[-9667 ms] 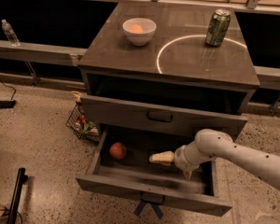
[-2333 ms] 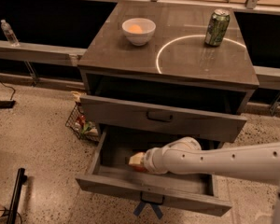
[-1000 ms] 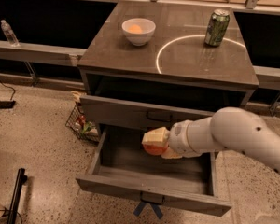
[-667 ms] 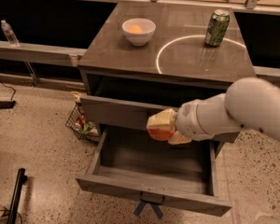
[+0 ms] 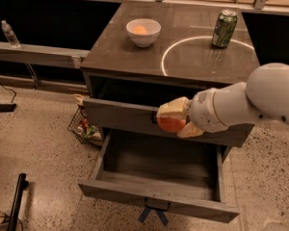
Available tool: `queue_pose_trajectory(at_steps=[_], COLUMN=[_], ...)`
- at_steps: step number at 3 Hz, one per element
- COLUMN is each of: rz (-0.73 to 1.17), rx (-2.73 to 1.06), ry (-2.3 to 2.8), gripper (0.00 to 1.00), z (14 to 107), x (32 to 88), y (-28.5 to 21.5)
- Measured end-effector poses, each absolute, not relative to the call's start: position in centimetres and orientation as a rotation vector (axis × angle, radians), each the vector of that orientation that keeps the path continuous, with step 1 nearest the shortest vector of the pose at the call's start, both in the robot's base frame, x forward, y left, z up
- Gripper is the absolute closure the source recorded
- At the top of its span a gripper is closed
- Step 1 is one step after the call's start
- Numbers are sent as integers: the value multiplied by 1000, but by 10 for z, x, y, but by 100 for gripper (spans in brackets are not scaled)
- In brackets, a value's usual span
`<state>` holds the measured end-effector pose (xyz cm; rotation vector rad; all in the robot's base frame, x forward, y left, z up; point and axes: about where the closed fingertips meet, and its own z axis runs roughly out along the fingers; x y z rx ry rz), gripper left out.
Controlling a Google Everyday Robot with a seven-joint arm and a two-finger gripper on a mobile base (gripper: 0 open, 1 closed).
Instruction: Pick apple from middle drawer and place on counter
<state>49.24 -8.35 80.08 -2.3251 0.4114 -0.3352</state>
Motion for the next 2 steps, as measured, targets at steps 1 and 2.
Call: queue_pose_trajectory(at_steps=[1, 2], rz=[-302, -227], rx=[-2192, -2012], ry=[593, 764], gripper=[100, 100], z=[833, 860], x=[524, 564], y=[-112, -136])
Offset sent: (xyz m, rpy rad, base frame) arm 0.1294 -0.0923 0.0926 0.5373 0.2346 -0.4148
